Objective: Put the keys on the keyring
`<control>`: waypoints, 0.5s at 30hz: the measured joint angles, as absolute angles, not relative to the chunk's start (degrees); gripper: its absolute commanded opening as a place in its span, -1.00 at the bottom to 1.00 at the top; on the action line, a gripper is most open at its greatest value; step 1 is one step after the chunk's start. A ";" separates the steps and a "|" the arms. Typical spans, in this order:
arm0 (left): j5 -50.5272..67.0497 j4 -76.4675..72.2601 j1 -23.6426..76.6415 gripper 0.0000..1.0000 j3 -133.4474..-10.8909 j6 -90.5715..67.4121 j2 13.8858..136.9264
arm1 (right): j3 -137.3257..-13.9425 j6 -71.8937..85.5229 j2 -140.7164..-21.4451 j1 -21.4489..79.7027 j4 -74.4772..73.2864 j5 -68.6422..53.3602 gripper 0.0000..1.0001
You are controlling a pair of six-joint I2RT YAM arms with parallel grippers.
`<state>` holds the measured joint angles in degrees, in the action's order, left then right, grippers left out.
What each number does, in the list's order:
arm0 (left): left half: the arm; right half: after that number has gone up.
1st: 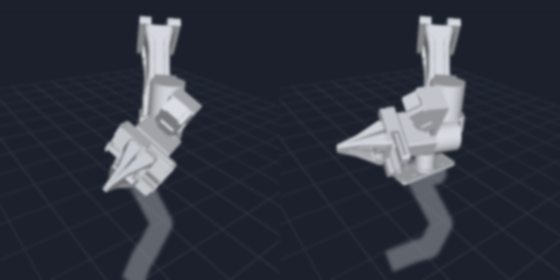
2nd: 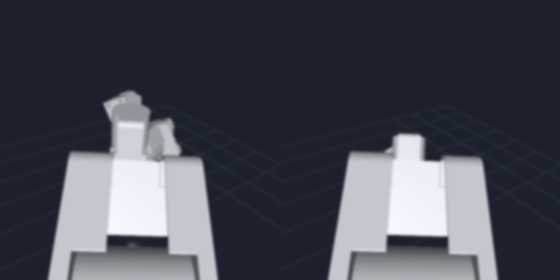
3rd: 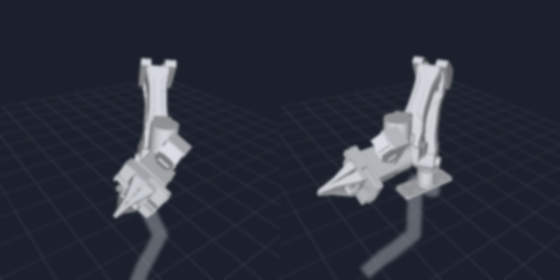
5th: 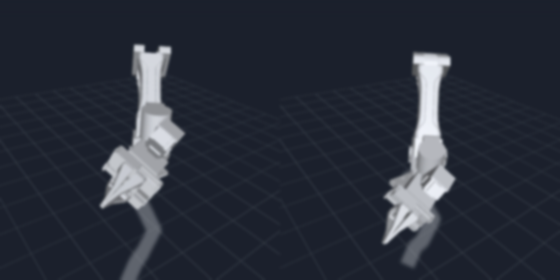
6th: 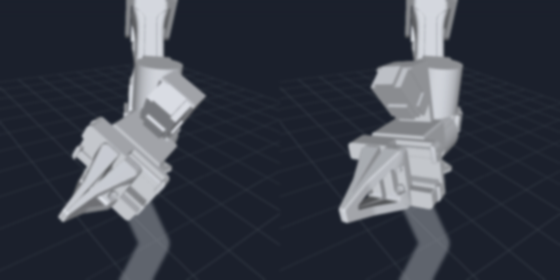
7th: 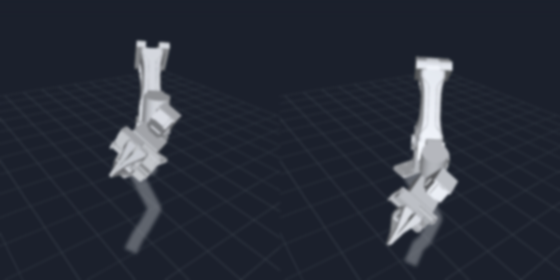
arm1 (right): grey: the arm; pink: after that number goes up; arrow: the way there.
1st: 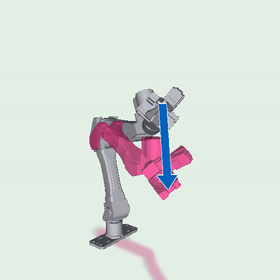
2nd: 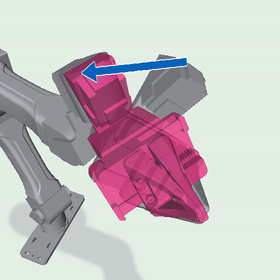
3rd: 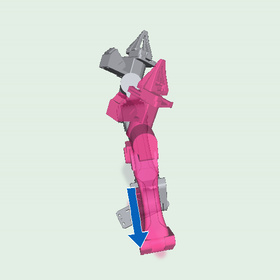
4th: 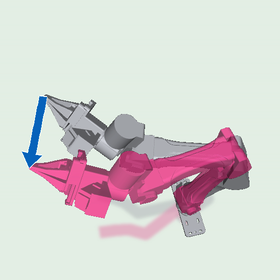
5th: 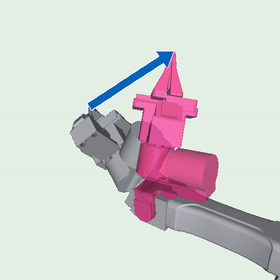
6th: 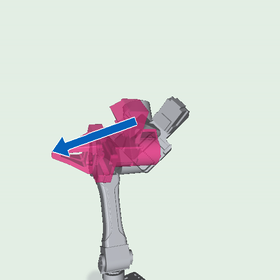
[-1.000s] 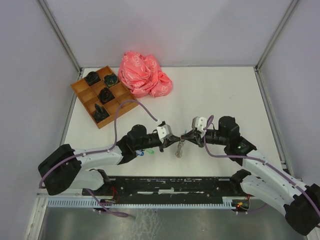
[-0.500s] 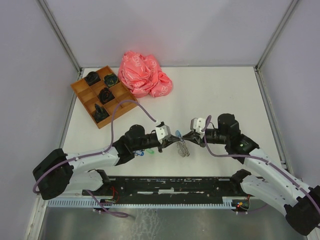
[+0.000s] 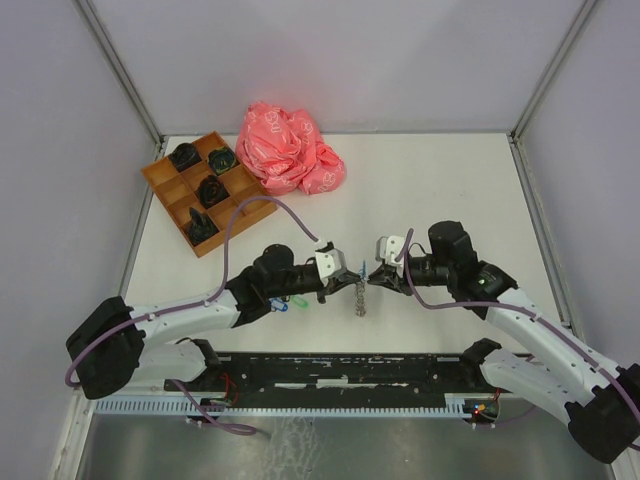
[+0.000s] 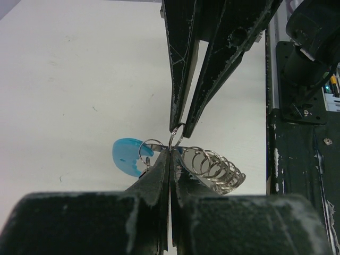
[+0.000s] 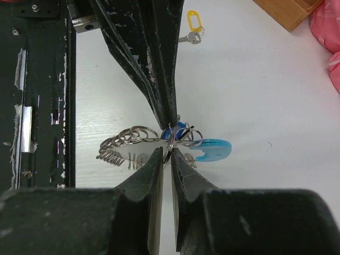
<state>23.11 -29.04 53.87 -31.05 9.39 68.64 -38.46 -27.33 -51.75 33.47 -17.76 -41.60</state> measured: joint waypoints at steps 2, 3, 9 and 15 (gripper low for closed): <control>23.24 -28.73 53.91 -0.95 -31.70 9.43 68.90 | -38.46 -27.53 -51.83 33.47 -18.28 -41.63 -0.65; 23.29 -28.58 54.02 -0.95 -32.03 9.43 69.06 | -38.52 -27.59 -51.99 33.47 -18.57 -41.65 -0.64; 24.01 -27.88 54.61 -0.95 -33.28 9.45 69.78 | -39.59 -28.27 -53.15 33.36 -20.62 -42.24 -0.64; 24.38 -26.96 55.40 -0.95 -34.26 9.47 70.22 | -39.68 -28.38 -53.25 33.36 -20.91 -42.52 -0.58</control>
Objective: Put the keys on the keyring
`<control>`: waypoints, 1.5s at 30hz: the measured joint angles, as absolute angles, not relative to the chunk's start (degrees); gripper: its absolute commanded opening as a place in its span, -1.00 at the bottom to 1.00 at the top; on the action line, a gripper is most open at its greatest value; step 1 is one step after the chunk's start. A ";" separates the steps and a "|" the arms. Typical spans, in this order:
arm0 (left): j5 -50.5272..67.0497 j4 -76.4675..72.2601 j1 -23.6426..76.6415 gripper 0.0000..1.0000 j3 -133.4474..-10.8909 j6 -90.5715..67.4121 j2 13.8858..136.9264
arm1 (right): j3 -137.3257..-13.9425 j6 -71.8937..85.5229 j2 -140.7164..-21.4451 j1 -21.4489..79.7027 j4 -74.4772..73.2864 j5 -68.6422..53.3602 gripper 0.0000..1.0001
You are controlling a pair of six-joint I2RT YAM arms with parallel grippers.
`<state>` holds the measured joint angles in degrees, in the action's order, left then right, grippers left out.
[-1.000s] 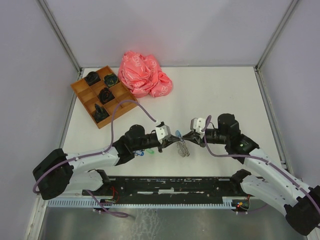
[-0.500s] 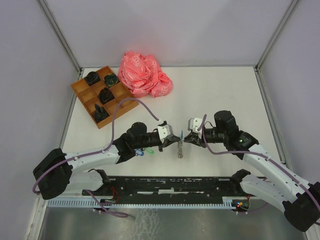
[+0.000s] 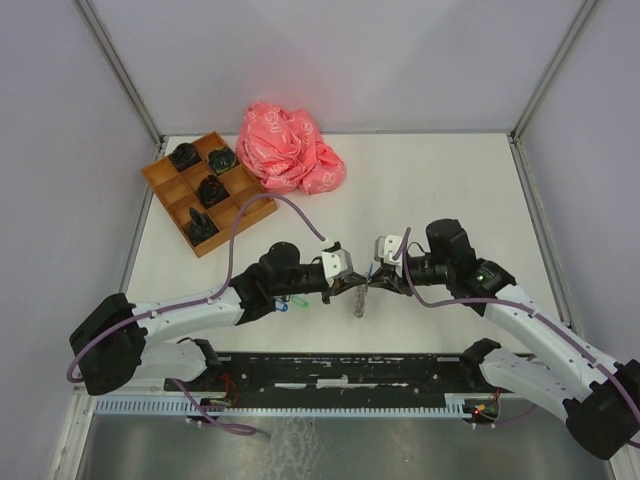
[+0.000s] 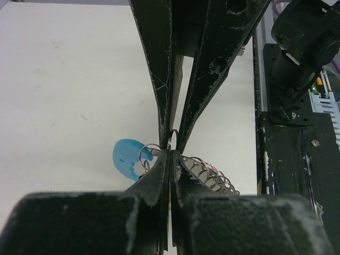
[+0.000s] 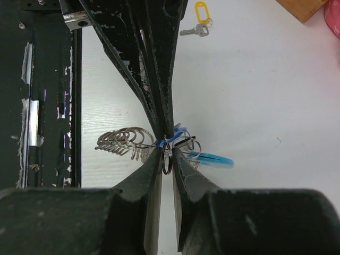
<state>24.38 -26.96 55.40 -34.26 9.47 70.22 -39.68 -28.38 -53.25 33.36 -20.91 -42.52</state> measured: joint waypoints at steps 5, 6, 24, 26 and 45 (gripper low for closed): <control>24.56 -26.30 55.66 -0.95 -34.81 9.50 70.48 | -40.21 -28.38 -53.25 33.36 -21.06 -42.54 -0.66; 24.58 -26.20 55.72 -0.95 -34.87 9.50 70.50 | -40.29 -28.38 -53.25 33.36 -21.10 -42.54 -0.70; 24.51 -24.97 55.77 -0.95 -34.98 10.41 70.52 | -41.98 -29.63 -54.04 33.36 -25.43 -43.03 -0.55; 24.51 -24.88 55.77 -0.95 -34.98 10.44 70.52 | -41.98 -29.65 -54.52 33.36 -25.43 -43.22 -0.56; 24.51 -24.77 55.96 -0.95 -34.98 10.52 70.22 | -42.28 -25.32 -56.88 33.30 -24.91 -44.97 -0.46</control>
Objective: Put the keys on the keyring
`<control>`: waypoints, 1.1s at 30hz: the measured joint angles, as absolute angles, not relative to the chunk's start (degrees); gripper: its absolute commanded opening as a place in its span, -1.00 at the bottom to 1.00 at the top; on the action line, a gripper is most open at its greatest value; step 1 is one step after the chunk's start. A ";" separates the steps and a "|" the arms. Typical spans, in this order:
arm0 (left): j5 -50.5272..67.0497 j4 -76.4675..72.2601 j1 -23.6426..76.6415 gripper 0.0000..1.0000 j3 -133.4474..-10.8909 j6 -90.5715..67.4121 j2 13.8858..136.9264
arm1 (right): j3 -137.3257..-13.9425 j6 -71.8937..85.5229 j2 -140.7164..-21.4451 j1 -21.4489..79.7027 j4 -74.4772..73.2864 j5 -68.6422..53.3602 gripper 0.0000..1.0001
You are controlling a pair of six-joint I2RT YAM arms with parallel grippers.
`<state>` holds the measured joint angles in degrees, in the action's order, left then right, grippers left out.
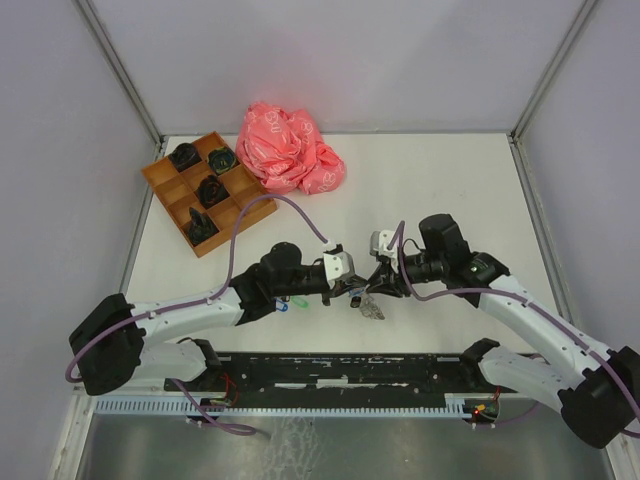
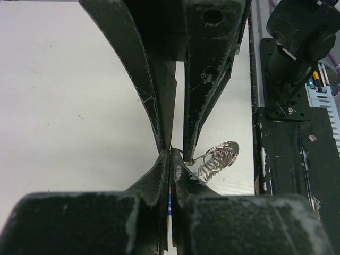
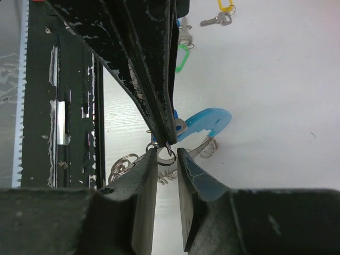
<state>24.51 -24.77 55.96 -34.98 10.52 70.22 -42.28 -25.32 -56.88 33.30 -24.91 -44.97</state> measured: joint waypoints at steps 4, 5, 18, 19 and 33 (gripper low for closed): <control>24.49 -24.77 55.99 -0.95 -34.98 10.52 69.71 | -43.18 -24.29 -58.48 33.26 -25.39 -45.25 -0.58; 24.49 -24.77 55.99 -0.95 -34.98 10.52 69.65 | -43.29 -24.23 -58.70 33.26 -25.41 -45.41 -0.63; 23.55 -23.92 56.07 -0.95 -34.54 10.81 68.05 | -44.03 -23.62 -58.89 32.99 -26.11 -46.50 -0.99; 23.31 -23.73 56.12 -0.95 -34.48 10.83 67.66 | -44.10 -23.62 -58.78 32.99 -26.06 -46.52 -0.99; 19.42 -22.13 56.23 -0.95 -33.28 11.42 63.09 | -44.49 -23.57 -57.65 32.84 -27.09 -43.11 -0.99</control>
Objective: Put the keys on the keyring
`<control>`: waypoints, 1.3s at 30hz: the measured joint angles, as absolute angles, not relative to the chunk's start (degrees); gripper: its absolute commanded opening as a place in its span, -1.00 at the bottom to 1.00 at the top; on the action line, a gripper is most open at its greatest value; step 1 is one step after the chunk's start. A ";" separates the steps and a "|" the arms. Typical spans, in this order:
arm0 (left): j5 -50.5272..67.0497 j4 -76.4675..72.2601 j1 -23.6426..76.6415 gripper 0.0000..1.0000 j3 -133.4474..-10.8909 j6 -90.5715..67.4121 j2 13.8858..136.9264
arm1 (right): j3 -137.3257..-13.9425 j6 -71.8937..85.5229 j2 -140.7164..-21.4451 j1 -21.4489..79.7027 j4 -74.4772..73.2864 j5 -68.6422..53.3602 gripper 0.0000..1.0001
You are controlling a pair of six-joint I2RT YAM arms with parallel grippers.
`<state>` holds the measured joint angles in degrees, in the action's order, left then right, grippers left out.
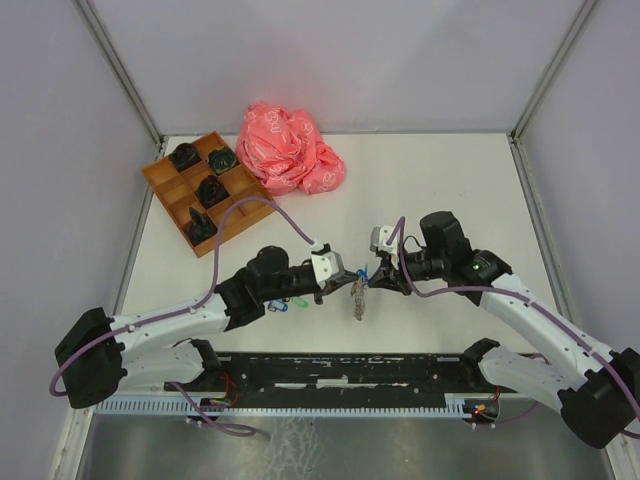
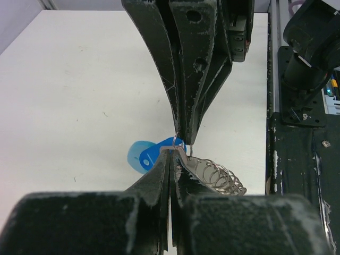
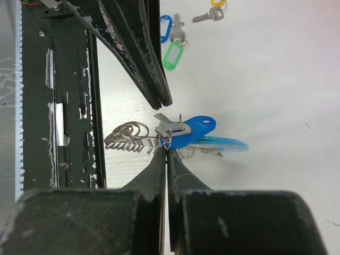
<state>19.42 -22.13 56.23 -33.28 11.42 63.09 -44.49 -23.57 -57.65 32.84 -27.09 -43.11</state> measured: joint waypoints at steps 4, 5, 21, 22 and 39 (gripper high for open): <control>19.33 -22.13 56.23 -0.83 -32.45 11.40 63.05 | -44.49 -23.64 -57.34 32.84 -27.18 -42.65 -0.99; 19.33 -22.11 56.23 -0.70 -32.34 11.38 63.07 | -44.49 -23.64 -57.34 32.84 -27.27 -42.68 -0.99; 22.70 -22.00 55.55 -0.28 -35.29 11.40 68.29 | -44.53 -25.19 -57.34 32.84 -27.94 -43.31 -0.99; 23.11 -22.00 55.44 -0.28 -35.51 11.40 68.40 | -44.53 -25.30 -57.34 32.84 -27.94 -43.35 -0.98; 29.12 -20.03 54.35 -0.77 -39.05 11.29 72.58 | -44.53 -26.11 -57.34 32.84 -28.08 -43.66 -0.99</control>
<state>29.12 -20.03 54.35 -39.05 11.29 72.58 -44.53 -26.11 -57.34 32.84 -28.08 -43.66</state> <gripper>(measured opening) 0.242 0.015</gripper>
